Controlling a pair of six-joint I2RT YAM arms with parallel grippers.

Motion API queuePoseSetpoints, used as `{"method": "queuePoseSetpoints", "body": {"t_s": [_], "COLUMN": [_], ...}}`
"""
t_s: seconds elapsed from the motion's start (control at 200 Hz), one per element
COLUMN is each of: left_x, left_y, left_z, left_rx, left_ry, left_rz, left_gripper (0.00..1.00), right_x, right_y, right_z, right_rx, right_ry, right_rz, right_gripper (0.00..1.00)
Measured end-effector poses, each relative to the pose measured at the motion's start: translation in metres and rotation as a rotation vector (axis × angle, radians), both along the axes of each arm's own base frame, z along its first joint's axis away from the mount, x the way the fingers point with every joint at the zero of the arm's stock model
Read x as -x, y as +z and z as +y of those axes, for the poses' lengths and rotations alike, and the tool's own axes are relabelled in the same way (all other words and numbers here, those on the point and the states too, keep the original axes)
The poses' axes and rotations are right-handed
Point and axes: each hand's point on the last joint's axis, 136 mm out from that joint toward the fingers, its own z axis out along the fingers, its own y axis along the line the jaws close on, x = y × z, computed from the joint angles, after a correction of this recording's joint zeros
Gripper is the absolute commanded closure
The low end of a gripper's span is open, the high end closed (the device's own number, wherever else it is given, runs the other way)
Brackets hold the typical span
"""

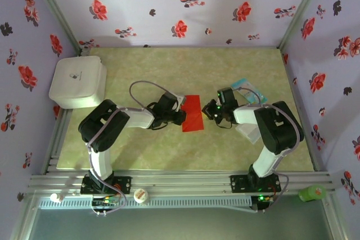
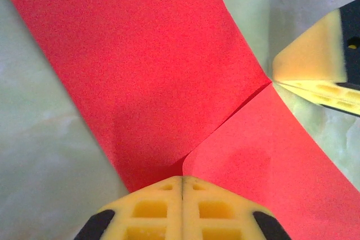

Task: Fold a paper plane with a square sheet of paper (pick it up from the middle)
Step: Fold the triangle a second time at the center of the table.

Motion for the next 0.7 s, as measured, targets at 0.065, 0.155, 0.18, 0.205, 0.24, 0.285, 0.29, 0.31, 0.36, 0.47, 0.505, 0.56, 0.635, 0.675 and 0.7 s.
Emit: {"method": "queuePoseSetpoints", "body": {"t_s": [0.065, 0.155, 0.18, 0.205, 0.24, 0.285, 0.29, 0.31, 0.36, 0.47, 0.505, 0.56, 0.635, 0.675, 0.7], "left_x": [0.000, 0.000, 0.000, 0.000, 0.000, 0.000, 0.000, 0.000, 0.000, 0.000, 0.000, 0.000, 0.000, 0.000, 0.000], "left_y": [0.000, 0.000, 0.000, 0.000, 0.000, 0.000, 0.000, 0.000, 0.000, 0.000, 0.000, 0.000, 0.000, 0.000, 0.000], "left_z": [0.000, 0.000, 0.000, 0.000, 0.000, 0.000, 0.000, 0.000, 0.000, 0.000, 0.000, 0.000, 0.000, 0.000, 0.000], "left_rx": [0.000, 0.000, 0.000, 0.000, 0.000, 0.000, 0.000, 0.000, 0.000, 0.000, 0.000, 0.000, 0.000, 0.000, 0.000], "left_ry": [0.000, 0.000, 0.000, 0.000, 0.000, 0.000, 0.000, 0.000, 0.000, 0.000, 0.000, 0.000, 0.000, 0.000, 0.000], "left_rz": [0.000, 0.000, 0.000, 0.000, 0.000, 0.000, 0.000, 0.000, 0.000, 0.000, 0.000, 0.000, 0.000, 0.000, 0.000], "left_gripper": [1.00, 1.00, 1.00, 1.00, 1.00, 1.00, 1.00, 1.00, 1.00, 1.00, 1.00, 1.00, 1.00, 1.00, 1.00], "right_x": [0.000, 0.001, 0.001, 0.002, 0.004, 0.009, 0.009, 0.011, 0.016, 0.023, 0.024, 0.026, 0.028, 0.030, 0.030], "right_y": [0.008, 0.022, 0.025, 0.027, 0.029, 0.030, 0.031, 0.031, 0.032, 0.028, 0.025, 0.019, 0.013, 0.010, 0.008], "right_z": [0.001, 0.006, 0.009, 0.013, 0.017, 0.024, 0.025, 0.029, 0.036, 0.047, 0.048, 0.049, 0.051, 0.053, 0.053], "right_rx": [-0.010, -0.036, -0.044, -0.050, -0.055, -0.061, -0.062, -0.065, -0.071, -0.079, -0.080, -0.083, -0.088, -0.089, -0.089], "right_ry": [0.004, 0.028, 0.040, 0.052, 0.069, 0.095, 0.100, 0.113, 0.141, 0.180, 0.185, 0.194, 0.208, 0.215, 0.217], "right_rz": [-0.019, -0.048, -0.055, -0.059, -0.062, -0.059, -0.058, -0.057, -0.054, -0.037, -0.026, -0.007, 0.017, 0.026, 0.031], "right_gripper": [0.96, 0.96, 0.96, 0.96, 0.97, 0.97, 0.97, 0.97, 0.97, 0.98, 0.98, 0.98, 0.98, 0.98, 0.98]}}
